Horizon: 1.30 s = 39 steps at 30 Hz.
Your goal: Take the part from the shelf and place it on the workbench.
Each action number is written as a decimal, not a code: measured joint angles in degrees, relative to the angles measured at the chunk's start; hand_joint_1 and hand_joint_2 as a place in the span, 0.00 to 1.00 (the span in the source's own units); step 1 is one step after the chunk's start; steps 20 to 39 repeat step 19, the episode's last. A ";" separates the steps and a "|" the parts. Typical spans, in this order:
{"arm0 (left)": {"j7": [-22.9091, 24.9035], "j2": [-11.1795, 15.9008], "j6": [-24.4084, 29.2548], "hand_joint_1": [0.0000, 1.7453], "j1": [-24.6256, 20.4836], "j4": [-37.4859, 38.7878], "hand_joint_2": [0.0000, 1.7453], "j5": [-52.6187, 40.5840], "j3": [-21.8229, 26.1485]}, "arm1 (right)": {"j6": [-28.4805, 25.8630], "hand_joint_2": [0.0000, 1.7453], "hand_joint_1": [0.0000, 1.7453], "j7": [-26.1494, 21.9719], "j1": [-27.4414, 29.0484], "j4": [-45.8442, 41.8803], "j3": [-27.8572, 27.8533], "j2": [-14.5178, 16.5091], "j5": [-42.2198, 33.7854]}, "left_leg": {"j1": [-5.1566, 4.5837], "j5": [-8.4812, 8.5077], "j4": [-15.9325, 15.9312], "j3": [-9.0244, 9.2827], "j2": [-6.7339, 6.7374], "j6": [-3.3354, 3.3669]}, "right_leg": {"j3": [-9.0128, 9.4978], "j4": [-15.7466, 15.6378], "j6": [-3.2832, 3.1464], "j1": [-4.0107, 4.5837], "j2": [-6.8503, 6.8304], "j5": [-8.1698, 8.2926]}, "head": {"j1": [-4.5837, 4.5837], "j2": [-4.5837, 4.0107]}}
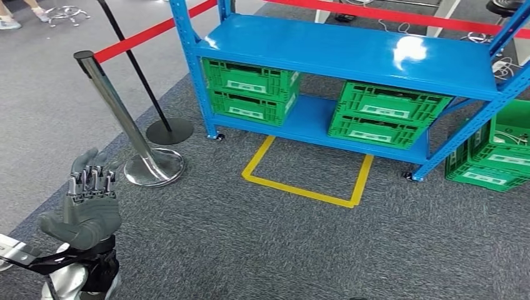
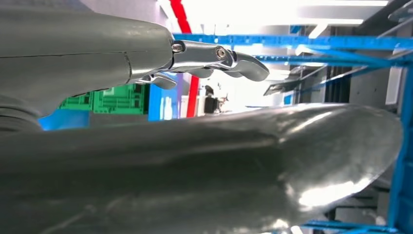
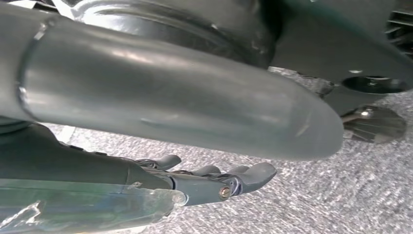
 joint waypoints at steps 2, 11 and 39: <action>0.00 0.00 -0.01 0.00 -0.04 0.00 0.00 0.00 0.01 | -0.01 0.00 0.00 0.01 0.00 0.00 0.01 0.02 0.00 | -0.09 -0.02 -0.10 0.13 0.59 -0.53 | 0.16 -0.47 -0.70 0.14 0.65 0.02 | -0.10 0.00; -0.04 0.01 -0.02 0.00 0.10 0.19 0.00 0.02 0.02 | -0.07 0.00 0.00 0.08 0.05 0.00 -0.01 0.02 0.02 | 0.34 -5.91 15.45 -7.86 -3.05 -1.87 | 0.09 -0.77 -2.40 -0.35 5.10 0.43 | -0.58 0.00; -0.07 0.02 -0.02 0.00 -0.06 0.30 0.00 0.02 0.06 | -0.06 0.00 0.00 0.10 0.18 0.00 -0.01 0.01 0.10 | 0.78 0.55 0.44 -1.37 -5.90 -0.68 | -1.01 -0.61 -0.40 -0.38 8.28 0.74 | -0.64 0.00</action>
